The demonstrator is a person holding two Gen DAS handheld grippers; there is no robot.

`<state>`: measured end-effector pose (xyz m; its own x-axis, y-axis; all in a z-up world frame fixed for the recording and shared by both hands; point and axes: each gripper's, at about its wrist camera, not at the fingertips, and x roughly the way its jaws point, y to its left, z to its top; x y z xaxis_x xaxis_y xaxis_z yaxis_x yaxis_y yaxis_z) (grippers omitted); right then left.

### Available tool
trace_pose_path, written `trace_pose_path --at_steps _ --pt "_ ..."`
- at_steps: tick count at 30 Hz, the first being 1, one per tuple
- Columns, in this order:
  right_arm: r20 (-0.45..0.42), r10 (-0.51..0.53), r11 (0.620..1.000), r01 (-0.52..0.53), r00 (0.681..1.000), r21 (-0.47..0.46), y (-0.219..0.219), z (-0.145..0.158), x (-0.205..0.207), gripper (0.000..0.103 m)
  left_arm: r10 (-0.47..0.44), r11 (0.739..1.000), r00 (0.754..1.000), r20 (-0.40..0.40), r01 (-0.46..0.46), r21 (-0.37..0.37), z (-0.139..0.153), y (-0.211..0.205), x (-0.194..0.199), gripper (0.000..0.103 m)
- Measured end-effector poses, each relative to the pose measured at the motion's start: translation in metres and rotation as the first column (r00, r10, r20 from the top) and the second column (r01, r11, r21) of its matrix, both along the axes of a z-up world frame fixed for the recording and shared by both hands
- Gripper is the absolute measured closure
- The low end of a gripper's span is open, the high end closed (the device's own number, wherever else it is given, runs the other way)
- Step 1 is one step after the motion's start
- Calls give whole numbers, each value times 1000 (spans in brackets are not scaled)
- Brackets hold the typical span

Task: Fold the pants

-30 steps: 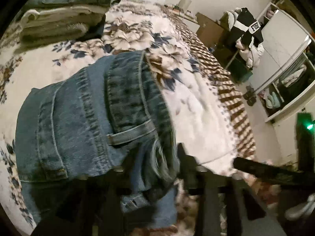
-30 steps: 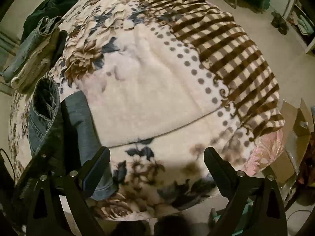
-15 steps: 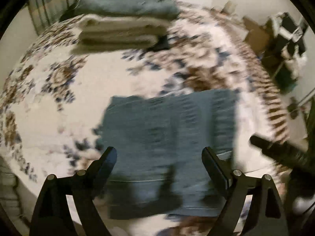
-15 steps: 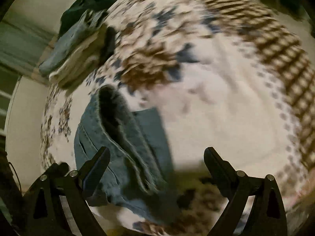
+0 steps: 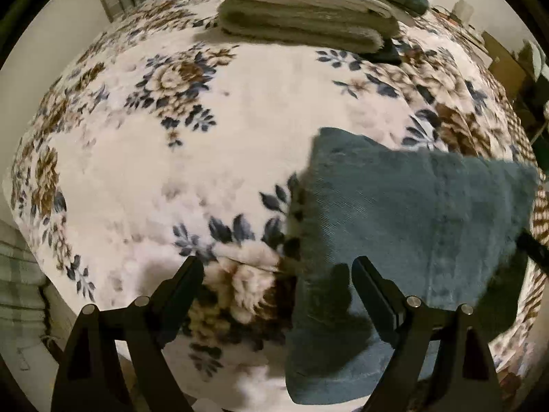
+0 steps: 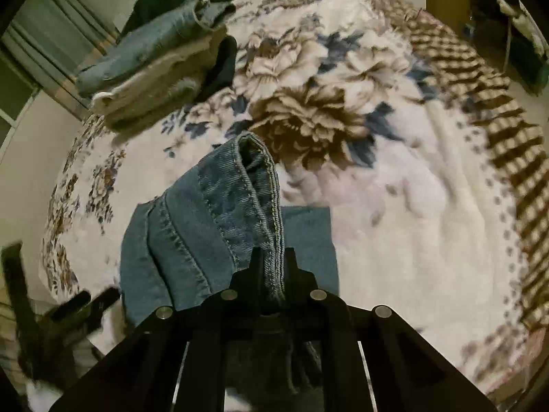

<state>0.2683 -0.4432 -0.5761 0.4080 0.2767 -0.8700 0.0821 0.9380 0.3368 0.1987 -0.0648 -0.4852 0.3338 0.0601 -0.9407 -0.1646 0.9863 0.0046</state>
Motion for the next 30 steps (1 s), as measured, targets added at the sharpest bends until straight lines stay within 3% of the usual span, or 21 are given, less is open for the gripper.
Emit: trace_pose_path --at_steps 3,7,11,14,15,17,19,21,24,26,28,30 --pt "14 -40 999 40 999 -6 -18 19 -27 93 17 997 1000 11 -16 -81 7 8 9 15" --pt "-50 -187 982 186 981 -29 -70 22 -67 92 -17 987 999 30 22 -162 13 1 26 15" --pt "-153 -284 958 274 947 -79 -111 -18 -81 90 -80 976 996 45 87 -197 9 -26 47 15" --pt "-318 -261 957 287 912 38 -129 -59 -68 86 -137 964 990 44 144 -223 1 -51 60 15" --pt "-324 -275 945 316 905 81 -135 -60 -68 86 -152 959 987 49 159 -235 0 -57 63 15" --pt "-259 -311 933 346 914 98 -143 -46 -68 69 -195 950 979 59 203 -237 -5 -71 67 15" --pt "-210 -294 939 322 932 117 -143 -35 -63 20 -239 949 970 45 244 -200 -18 -85 72 15" --pt "-205 -253 941 290 945 175 -143 -40 -51 9 -260 950 965 23 260 -171 -31 -90 78 14" --pt "-314 -218 910 308 924 278 -147 -78 -31 9 -251 955 968 -7 246 -166 -47 -87 93 4" --pt "-358 -209 849 351 910 396 -149 -101 -23 15 -239 958 970 -32 231 -168 -57 -82 101 1" --pt "-341 -206 807 356 917 470 -146 -105 -22 63 -233 957 971 -57 218 -192 -62 -79 107 0" --pt "-308 -219 864 331 926 381 -138 -88 -19 81 -223 956 973 -65 205 -209 -57 -77 109 0"
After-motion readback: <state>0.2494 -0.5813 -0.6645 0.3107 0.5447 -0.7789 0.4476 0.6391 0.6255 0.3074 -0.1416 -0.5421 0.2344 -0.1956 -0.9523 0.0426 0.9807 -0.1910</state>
